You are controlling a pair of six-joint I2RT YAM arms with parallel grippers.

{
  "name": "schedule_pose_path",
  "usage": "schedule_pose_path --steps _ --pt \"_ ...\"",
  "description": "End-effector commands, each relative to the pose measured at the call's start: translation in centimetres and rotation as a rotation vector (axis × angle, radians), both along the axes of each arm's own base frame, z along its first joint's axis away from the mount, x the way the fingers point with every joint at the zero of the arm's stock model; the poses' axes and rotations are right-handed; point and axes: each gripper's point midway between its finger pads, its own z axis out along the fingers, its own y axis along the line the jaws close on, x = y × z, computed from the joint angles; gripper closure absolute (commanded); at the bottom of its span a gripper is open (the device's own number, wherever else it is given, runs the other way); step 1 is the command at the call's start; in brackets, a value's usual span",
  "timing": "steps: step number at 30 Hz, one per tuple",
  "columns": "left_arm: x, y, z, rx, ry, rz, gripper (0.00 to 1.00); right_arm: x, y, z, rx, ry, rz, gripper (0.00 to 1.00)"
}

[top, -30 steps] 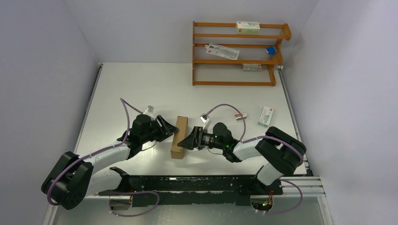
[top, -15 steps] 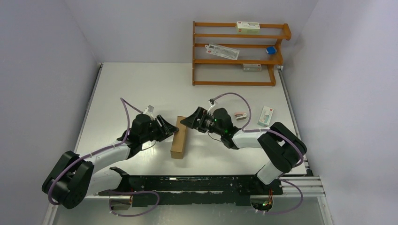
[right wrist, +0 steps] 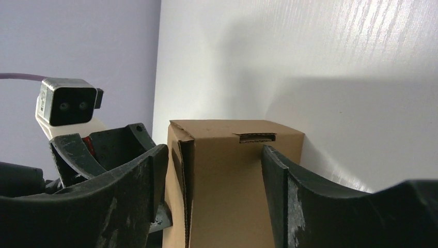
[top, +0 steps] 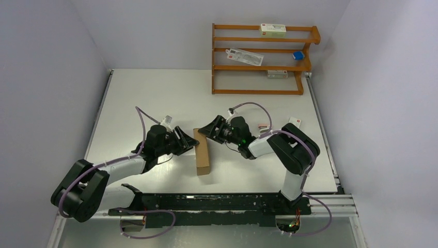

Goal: Fold the paper box

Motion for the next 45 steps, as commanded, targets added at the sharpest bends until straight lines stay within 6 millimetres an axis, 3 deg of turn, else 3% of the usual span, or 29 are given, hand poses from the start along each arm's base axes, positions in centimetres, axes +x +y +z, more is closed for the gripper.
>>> schedule_pose_path --steps 1,13,16,19,24,26,30,32,36,45 --pt "-1.8 1.2 -3.9 0.084 0.106 -0.022 0.45 0.7 0.8 1.9 0.092 -0.032 0.005 0.31" --pt "-2.2 1.6 -4.8 0.087 0.126 -0.027 0.46 1.7 1.2 1.5 0.14 0.0 -0.023 0.32" --pt "-2.2 1.7 -5.0 0.092 0.126 -0.028 0.45 1.8 1.1 0.7 0.127 0.019 -0.042 0.36" --pt "-2.4 1.8 -5.3 0.097 0.133 -0.029 0.46 1.6 1.0 -0.7 0.087 0.05 -0.047 0.53" --pt "-2.6 2.1 -5.9 0.106 0.143 -0.028 0.46 0.2 0.9 -3.2 0.002 0.104 -0.042 0.57" --pt "-2.7 2.2 -6.2 0.109 0.149 -0.026 0.46 -0.3 0.5 -4.0 -0.026 0.125 -0.05 0.64" --pt "-2.6 2.6 -6.3 0.119 0.151 -0.019 0.46 -1.0 -0.2 -4.1 -0.037 0.131 -0.057 0.69" --pt "-2.5 2.9 -6.3 0.13 0.149 -0.013 0.46 -1.4 0.0 -2.7 -0.008 0.105 -0.033 0.68" --pt "-2.0 3.2 -5.6 0.153 0.129 -0.011 0.46 -0.8 0.6 0.7 -0.019 0.016 0.015 0.57" --pt "-0.7 2.6 -2.8 0.162 0.065 -0.045 0.43 -0.5 -1.2 4.4 -0.196 -0.095 0.016 0.25"
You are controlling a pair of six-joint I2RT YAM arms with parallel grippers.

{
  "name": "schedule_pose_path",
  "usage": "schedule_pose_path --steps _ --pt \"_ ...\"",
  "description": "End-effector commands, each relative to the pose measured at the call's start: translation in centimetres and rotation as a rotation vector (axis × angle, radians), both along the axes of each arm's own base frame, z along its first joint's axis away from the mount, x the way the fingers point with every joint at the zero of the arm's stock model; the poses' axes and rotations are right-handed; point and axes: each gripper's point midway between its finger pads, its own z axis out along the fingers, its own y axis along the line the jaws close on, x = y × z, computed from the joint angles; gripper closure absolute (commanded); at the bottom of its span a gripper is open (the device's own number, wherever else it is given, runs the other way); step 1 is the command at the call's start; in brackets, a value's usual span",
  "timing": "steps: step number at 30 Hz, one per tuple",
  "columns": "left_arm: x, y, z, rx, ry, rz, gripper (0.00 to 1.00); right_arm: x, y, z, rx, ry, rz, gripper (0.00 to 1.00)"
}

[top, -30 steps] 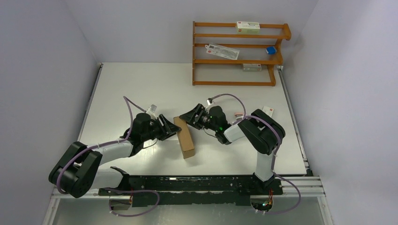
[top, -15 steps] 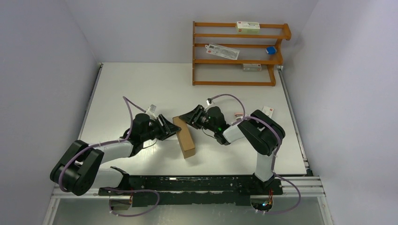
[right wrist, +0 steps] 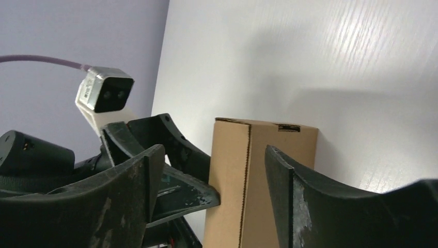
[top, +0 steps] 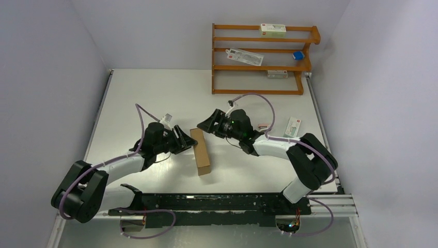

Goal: Fold the paper box

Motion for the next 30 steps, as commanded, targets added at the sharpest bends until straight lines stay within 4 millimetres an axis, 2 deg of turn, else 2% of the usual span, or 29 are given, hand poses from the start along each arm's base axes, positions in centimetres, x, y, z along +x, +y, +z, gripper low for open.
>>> schedule_pose_path --steps 1,5,9,13,16,21,25,30 --pt "-0.8 1.9 -2.3 0.142 0.077 0.006 0.43 -0.4 -1.3 0.0 -0.156 -0.028 0.017 0.22" --pt "-0.1 2.1 -0.1 0.164 0.029 0.007 0.37 -1.6 -1.7 0.0 -0.259 -0.048 0.046 0.14" --pt "0.6 3.5 2.0 0.246 -0.01 0.048 0.32 -2.7 -2.1 0.7 -0.34 -0.083 0.065 0.13" --pt "1.6 6.1 5.1 0.356 -0.087 0.137 0.25 -4.0 -2.5 0.9 -0.43 -0.103 0.117 0.11" --pt "2.1 8.2 7.4 0.459 -0.15 0.185 0.21 -5.2 -1.6 1.2 -0.49 -0.119 0.171 0.08" --pt "3.1 12.4 10.8 0.686 -0.248 0.259 0.14 -5.7 -0.6 0.3 -0.634 -0.123 0.183 0.02" --pt "3.4 13.7 11.5 0.792 -0.309 0.244 0.11 -5.5 0.3 -0.8 -0.712 -0.119 0.192 0.0" --pt "3.4 15.1 10.1 0.857 -0.276 0.229 0.11 -5.2 1.3 -2.4 -0.793 -0.073 0.189 0.0"
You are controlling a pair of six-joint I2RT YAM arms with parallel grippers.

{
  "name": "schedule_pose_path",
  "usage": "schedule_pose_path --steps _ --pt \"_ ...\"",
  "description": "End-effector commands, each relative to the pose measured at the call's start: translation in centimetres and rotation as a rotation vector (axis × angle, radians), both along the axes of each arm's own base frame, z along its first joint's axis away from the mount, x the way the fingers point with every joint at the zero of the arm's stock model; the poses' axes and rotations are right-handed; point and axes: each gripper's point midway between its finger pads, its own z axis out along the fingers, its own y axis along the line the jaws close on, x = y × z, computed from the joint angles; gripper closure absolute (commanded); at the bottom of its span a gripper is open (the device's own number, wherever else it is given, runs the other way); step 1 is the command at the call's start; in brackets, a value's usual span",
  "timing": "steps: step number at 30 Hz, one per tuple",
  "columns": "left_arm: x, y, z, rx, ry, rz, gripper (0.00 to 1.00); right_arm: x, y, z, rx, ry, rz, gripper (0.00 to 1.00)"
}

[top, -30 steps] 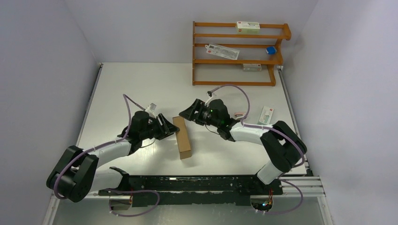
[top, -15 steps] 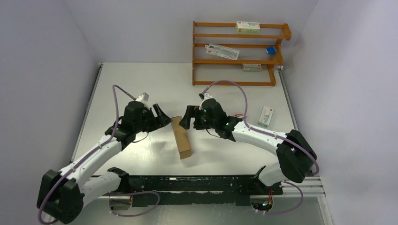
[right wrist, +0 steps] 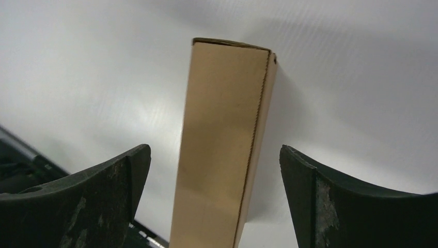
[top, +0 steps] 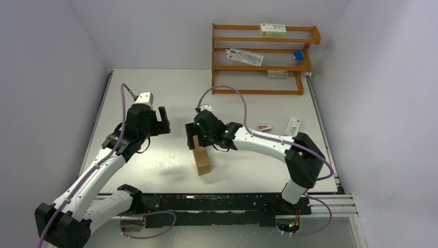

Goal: Fold the paper box

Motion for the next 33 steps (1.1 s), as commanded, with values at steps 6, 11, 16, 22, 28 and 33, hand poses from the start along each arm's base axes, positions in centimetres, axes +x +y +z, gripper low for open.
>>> schedule_pose_path --steps 6,11,16,22,28,33 --pt "-0.4 3.1 -0.3 0.124 0.002 0.034 0.11 0.7 0.0 -3.0 -0.151 0.03 -0.066 0.12" --pt "-0.6 3.3 -0.1 0.124 -0.01 0.04 0.12 0.5 0.4 -2.8 -0.122 0.047 -0.064 0.29" --pt "-0.8 3.1 -0.1 0.113 -0.01 0.026 0.12 0.8 0.2 -0.5 0.06 0.071 -0.081 0.41" --pt "-0.8 2.9 -0.2 0.105 -0.009 0.016 0.12 1.3 -1.7 1.4 0.407 0.142 -0.136 0.56" --pt "-0.9 2.9 0.0 0.097 -0.018 0.013 0.12 2.0 -3.9 2.1 0.699 0.197 -0.22 0.61" --pt "-0.9 2.6 -0.1 0.08 -0.016 -0.001 0.12 2.6 -3.0 3.2 0.885 0.208 -0.24 0.6"
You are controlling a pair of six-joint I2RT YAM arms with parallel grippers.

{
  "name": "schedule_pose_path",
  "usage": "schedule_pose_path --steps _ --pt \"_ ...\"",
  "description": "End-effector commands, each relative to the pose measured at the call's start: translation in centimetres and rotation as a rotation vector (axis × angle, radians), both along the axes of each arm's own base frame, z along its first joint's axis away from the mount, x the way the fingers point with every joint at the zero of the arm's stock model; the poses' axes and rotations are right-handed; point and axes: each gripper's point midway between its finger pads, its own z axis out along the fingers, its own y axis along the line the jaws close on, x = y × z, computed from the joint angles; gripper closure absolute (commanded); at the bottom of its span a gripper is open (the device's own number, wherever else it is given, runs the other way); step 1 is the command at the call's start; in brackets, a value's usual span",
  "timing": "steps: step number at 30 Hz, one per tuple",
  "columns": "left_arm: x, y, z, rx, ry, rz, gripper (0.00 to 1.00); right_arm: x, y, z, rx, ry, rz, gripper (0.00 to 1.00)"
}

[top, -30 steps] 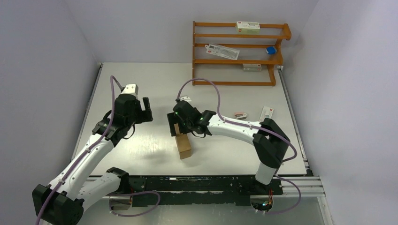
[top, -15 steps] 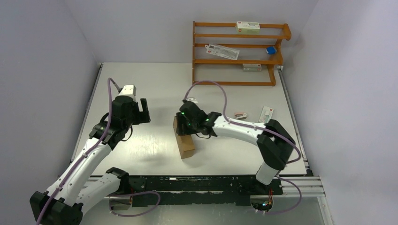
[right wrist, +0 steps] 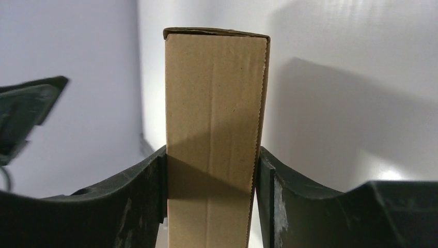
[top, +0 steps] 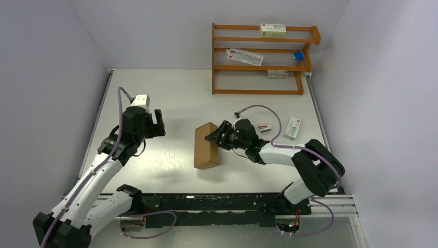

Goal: Fold the paper box

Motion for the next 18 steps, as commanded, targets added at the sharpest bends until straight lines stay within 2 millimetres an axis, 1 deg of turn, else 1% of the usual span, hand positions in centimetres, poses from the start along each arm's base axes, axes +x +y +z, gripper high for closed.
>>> schedule_pose_path --steps 1,4,6,9,11,13,16,18 --pt "0.0 0.0 0.1 -0.014 -0.007 -0.017 0.12 1.4 2.5 5.5 0.332 -0.074 -0.032 0.6" --pt "0.0 0.0 0.2 -0.02 -0.008 -0.019 0.12 1.9 2.6 5.0 0.399 -0.065 -0.072 0.59" --pt "0.0 -0.1 0.1 -0.031 -0.008 -0.026 0.12 2.1 3.3 4.6 0.429 -0.057 -0.061 0.59" --pt "0.1 -0.3 0.1 -0.046 -0.006 -0.043 0.12 1.7 4.7 3.7 0.48 -0.037 -0.022 0.59" --pt "0.1 -0.3 0.1 -0.05 -0.005 -0.046 0.12 1.3 4.9 2.5 0.496 -0.017 -0.031 0.59" --pt "0.1 -0.3 0.2 -0.053 -0.008 -0.049 0.12 1.1 4.3 0.6 0.48 0.006 -0.073 0.59" --pt "0.1 -0.6 0.3 -0.063 -0.012 -0.065 0.12 0.5 3.2 -1.7 0.451 0.037 -0.11 0.5" --pt "0.1 -0.7 0.2 -0.067 -0.012 -0.073 0.12 -0.1 2.5 -2.8 0.43 0.053 -0.118 0.41"
